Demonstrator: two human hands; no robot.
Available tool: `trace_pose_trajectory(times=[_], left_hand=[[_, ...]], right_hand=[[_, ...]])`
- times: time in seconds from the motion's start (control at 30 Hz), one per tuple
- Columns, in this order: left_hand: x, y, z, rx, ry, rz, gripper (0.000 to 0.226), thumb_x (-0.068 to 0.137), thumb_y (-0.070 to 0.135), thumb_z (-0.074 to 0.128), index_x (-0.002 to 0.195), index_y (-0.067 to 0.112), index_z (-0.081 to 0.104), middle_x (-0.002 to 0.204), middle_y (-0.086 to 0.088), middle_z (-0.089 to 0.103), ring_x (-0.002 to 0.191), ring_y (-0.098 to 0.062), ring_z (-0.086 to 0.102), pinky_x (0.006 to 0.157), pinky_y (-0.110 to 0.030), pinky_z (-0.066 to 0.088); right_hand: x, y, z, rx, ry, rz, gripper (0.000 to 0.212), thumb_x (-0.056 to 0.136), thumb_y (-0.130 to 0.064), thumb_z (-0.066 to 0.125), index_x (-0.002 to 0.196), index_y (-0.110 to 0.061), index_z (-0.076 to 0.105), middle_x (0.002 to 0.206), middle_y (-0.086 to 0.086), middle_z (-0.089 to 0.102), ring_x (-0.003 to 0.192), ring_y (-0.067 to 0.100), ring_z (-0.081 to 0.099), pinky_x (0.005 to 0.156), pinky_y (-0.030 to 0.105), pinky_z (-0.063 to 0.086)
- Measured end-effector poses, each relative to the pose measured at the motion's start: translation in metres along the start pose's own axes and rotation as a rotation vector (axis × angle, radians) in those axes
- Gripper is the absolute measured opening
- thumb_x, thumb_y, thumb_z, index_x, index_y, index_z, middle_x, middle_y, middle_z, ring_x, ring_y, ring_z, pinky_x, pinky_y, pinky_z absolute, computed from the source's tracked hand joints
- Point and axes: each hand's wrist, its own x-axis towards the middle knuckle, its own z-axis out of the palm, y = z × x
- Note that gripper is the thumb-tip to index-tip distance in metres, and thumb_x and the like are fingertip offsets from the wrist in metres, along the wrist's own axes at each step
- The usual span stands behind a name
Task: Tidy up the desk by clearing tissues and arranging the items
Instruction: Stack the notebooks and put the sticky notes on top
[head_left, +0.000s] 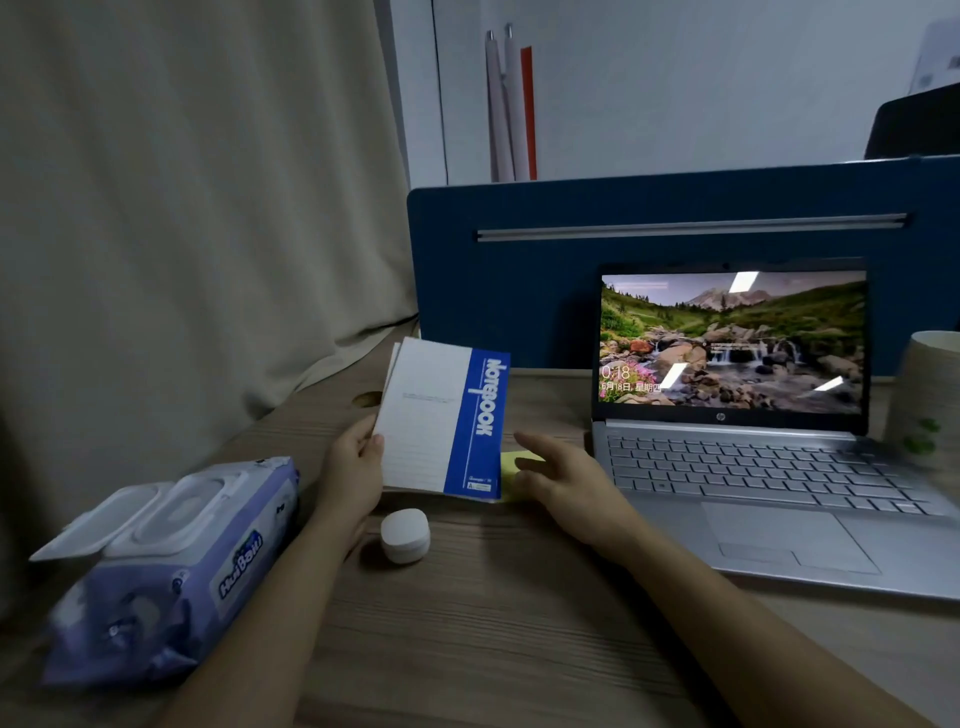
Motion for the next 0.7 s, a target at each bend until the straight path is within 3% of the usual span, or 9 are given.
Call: trace_pose_trajectory(times=[0.1,0.2,0.33,0.43,0.57,0.7], left_hand=[[0.006,-0.003,0.0,0.112,0.071,-0.036,0.035,0.104,0.016,0.041,0.136,0.019,0.054,0.121,-0.003,0.061,0.095,-0.011,0.055,0.076,-0.029,0.046],[0.008,-0.005,-0.001,0.209,0.113,-0.085,0.035,0.104,0.018,0.041,0.135,0.018,0.055,0.124,-0.008,0.062,0.103,-0.021,0.056,0.082,-0.037,0.048],[0.015,-0.005,0.0,0.335,0.167,-0.096,0.032,0.104,0.019,0.04,0.132,0.014,0.057,0.121,-0.011,0.064,0.095,-0.019,0.055,0.073,-0.033,0.045],[0.022,-0.004,0.007,0.396,0.161,-0.084,0.031,0.104,0.016,0.041,0.128,0.007,0.058,0.123,-0.015,0.063,0.105,-0.027,0.059,0.071,-0.031,0.042],[0.034,-0.002,0.016,0.448,0.121,-0.079,0.031,0.104,0.013,0.04,0.129,0.005,0.056,0.124,-0.019,0.061,0.11,-0.03,0.059,0.076,-0.033,0.047],[0.045,-0.005,0.023,0.479,0.039,-0.051,0.037,0.103,0.018,0.041,0.137,0.009,0.051,0.128,-0.017,0.06,0.111,-0.03,0.058,0.084,-0.04,0.049]], right_hand=[[0.002,0.0,-0.001,-0.068,0.056,0.038,0.05,0.096,-0.018,0.055,0.145,-0.019,0.043,0.145,0.001,0.05,0.127,0.01,0.05,0.106,0.03,0.042],[0.004,-0.001,0.0,-0.284,0.058,0.071,0.042,0.096,-0.018,0.051,0.139,-0.02,0.051,0.136,0.006,0.058,0.122,0.019,0.055,0.098,0.028,0.043],[0.005,-0.003,0.01,-0.591,-0.053,0.046,0.029,0.094,-0.014,0.047,0.12,-0.015,0.062,0.117,0.012,0.064,0.103,0.027,0.059,0.079,0.033,0.048],[0.008,-0.001,0.013,-0.697,-0.066,0.033,0.025,0.094,-0.012,0.045,0.115,-0.014,0.059,0.112,0.012,0.063,0.099,0.028,0.058,0.07,0.032,0.044],[0.01,0.004,0.014,-0.789,-0.076,-0.001,0.026,0.094,-0.015,0.047,0.117,-0.019,0.057,0.114,0.01,0.064,0.099,0.028,0.059,0.072,0.033,0.045],[0.019,0.005,-0.004,-0.942,-0.213,-0.033,0.036,0.097,-0.03,0.046,0.134,-0.032,0.047,0.127,0.006,0.061,0.108,0.028,0.059,0.085,0.041,0.051]])
